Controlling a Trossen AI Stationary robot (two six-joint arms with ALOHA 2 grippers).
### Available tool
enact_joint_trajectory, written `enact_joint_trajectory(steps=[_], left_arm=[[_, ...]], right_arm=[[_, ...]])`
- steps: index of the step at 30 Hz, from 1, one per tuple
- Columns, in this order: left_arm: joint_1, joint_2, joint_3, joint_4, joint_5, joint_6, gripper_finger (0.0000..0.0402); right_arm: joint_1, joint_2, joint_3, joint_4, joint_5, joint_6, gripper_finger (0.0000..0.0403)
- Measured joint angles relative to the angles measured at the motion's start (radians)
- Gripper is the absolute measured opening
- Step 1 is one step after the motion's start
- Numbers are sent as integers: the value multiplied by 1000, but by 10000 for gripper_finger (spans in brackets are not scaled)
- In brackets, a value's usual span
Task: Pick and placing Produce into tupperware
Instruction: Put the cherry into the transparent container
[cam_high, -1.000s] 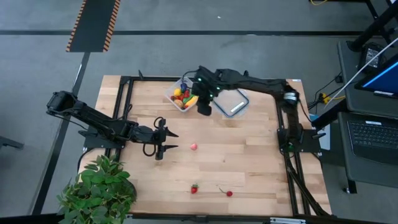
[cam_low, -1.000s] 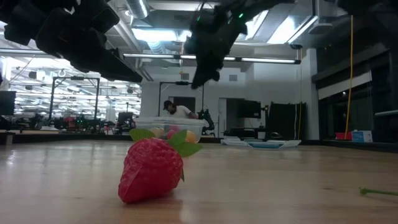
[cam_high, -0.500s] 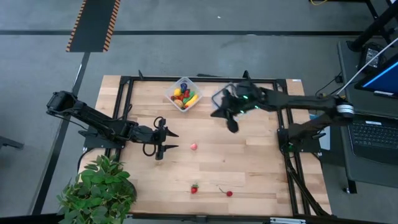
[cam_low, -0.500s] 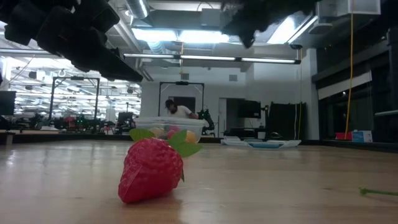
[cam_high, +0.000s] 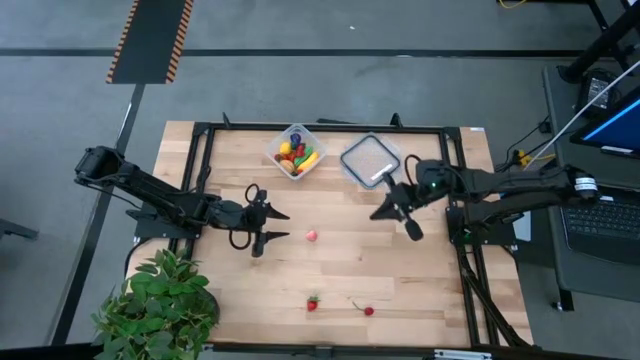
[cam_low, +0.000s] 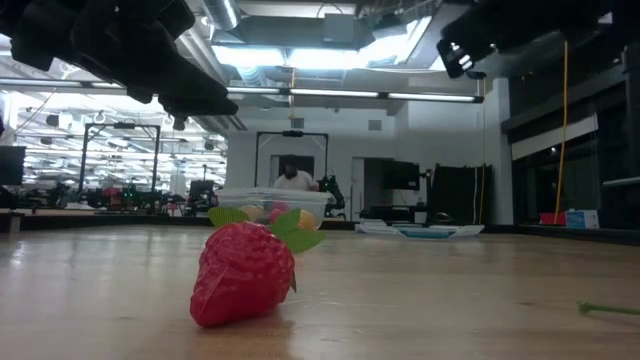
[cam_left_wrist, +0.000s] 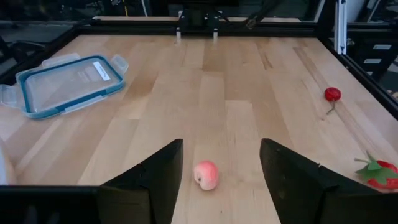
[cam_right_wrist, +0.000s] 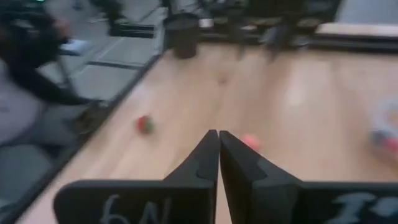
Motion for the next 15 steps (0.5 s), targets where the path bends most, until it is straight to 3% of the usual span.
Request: enact_joint_trajectory(steps=[5, 15], left_arm=[[7, 0, 0, 0, 0, 3, 206], [15, 0, 0, 4, 0, -1, 206]], right_arm=[[40, -10, -42, -4, -123, 90, 17], [67, -9, -42, -19, -101, 220, 17]])
